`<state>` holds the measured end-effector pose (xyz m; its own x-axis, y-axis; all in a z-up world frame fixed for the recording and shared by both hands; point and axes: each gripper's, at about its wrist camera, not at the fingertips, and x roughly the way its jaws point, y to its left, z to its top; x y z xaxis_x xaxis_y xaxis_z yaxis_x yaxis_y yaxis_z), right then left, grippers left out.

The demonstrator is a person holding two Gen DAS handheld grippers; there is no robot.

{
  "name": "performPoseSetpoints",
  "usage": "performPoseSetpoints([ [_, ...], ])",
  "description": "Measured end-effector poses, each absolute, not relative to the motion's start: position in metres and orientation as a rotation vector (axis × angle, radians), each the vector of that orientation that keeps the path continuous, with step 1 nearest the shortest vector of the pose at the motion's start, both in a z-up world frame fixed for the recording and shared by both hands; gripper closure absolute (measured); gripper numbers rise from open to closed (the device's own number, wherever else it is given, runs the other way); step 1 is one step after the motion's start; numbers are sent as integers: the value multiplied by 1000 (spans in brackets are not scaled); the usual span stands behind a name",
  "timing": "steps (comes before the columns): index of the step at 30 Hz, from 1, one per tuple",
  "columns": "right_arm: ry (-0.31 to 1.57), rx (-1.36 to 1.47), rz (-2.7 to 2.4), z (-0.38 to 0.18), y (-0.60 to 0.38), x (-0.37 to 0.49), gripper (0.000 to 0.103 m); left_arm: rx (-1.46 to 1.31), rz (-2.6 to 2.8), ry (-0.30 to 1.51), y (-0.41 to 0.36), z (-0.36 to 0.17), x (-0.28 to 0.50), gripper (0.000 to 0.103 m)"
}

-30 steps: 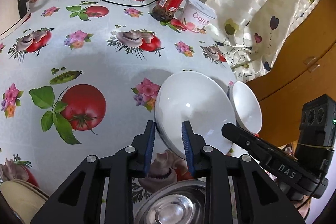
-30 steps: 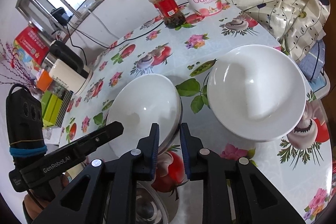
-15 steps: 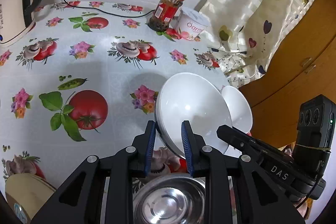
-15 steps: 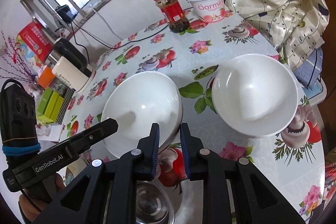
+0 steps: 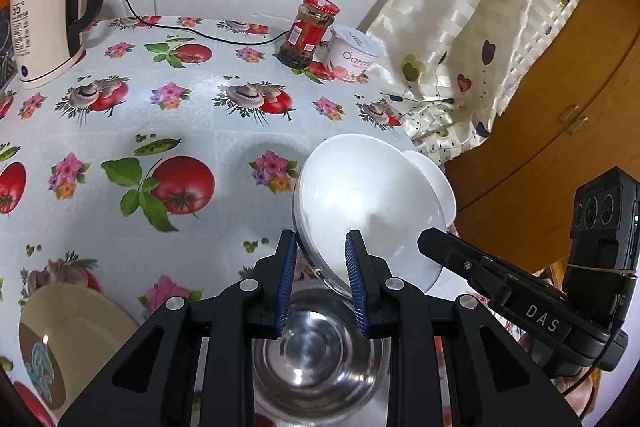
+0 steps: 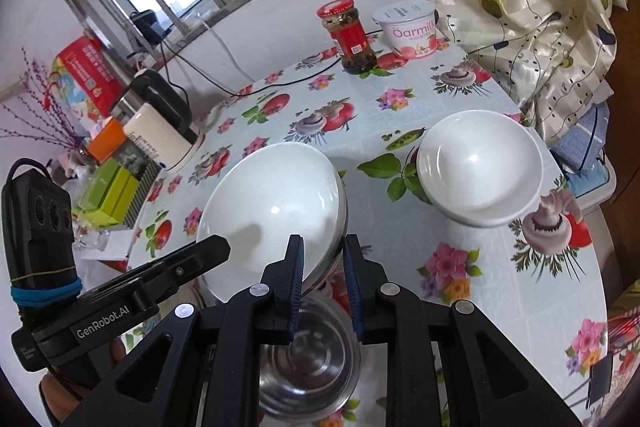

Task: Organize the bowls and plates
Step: 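Carry the white bowl with the left tool and lower it into the steel bowl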

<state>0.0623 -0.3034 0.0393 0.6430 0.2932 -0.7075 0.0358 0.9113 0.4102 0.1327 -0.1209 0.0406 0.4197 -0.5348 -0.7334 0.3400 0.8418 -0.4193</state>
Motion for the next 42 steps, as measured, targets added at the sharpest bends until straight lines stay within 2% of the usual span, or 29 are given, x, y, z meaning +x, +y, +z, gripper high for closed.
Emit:
performPoseSetpoints([
  [19, 902, 385, 169, 35, -277, 5, 83, -233, -535, 1032, -97, 30, 72, 77],
  [30, 987, 399, 163, 2, -277, 8, 83, -227, -521, 1109, -98, 2, 69, 77],
  [42, 1006, 391, 191, -6, -275, 10, 80, -230, -526, 1119, -95, -7, 69, 77],
])
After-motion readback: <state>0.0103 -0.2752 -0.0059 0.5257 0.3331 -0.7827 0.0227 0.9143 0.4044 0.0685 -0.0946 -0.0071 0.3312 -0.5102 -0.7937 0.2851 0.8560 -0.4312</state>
